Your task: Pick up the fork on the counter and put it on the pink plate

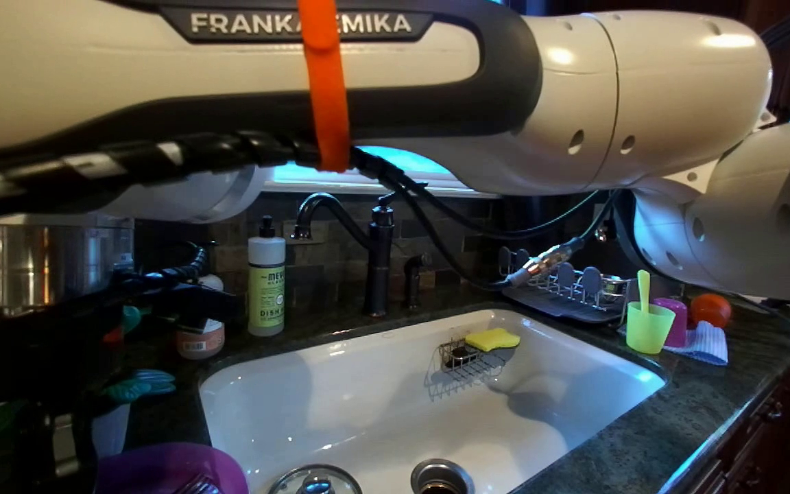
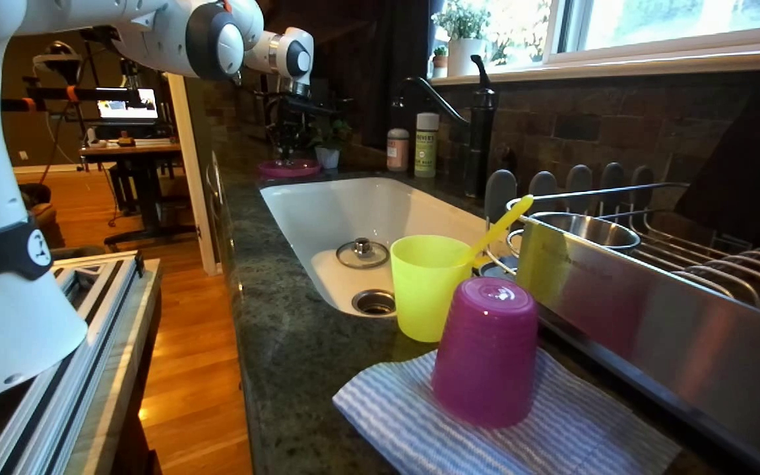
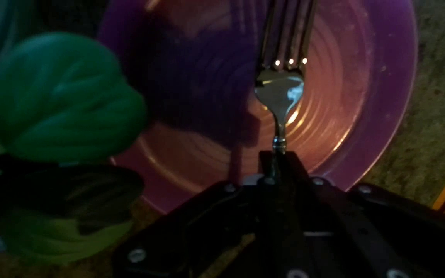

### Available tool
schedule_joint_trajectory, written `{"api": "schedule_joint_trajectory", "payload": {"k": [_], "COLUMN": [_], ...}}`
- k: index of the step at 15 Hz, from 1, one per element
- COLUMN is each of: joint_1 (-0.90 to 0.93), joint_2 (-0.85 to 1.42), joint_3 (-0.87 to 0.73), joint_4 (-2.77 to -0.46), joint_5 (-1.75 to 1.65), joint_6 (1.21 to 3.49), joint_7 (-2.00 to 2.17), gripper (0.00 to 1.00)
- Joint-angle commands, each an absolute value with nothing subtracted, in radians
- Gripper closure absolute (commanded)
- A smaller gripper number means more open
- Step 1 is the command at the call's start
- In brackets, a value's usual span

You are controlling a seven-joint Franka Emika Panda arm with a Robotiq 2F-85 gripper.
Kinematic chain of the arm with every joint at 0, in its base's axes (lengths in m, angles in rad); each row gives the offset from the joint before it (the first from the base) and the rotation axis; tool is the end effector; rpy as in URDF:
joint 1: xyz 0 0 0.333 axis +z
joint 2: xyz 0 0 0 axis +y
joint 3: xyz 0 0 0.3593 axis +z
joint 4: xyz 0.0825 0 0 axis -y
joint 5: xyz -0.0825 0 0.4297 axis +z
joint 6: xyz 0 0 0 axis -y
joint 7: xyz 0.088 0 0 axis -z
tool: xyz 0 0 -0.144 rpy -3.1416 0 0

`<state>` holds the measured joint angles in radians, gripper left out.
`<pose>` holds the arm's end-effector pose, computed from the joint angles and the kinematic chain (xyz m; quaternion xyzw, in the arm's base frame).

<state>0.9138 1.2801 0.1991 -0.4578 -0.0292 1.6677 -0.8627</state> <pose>0.4842 0.7394 0.2232 -0.6019 -0.7939 0.0363 0.0788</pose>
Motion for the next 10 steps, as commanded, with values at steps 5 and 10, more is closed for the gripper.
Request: {"api": "schedule_joint_trajectory", "payload": {"k": [5,10], "joint_1": [0.989,1.044], "joint_2": [1.216,1.149], "joint_3": [0.100,0.058], "joint_4": [-0.474,-0.468], "joint_5": [-0.161,-0.204], "joint_6": [1.642,1.657], "joint_7": [-0.880,-0.816], "gripper": [0.30,0.00]}}
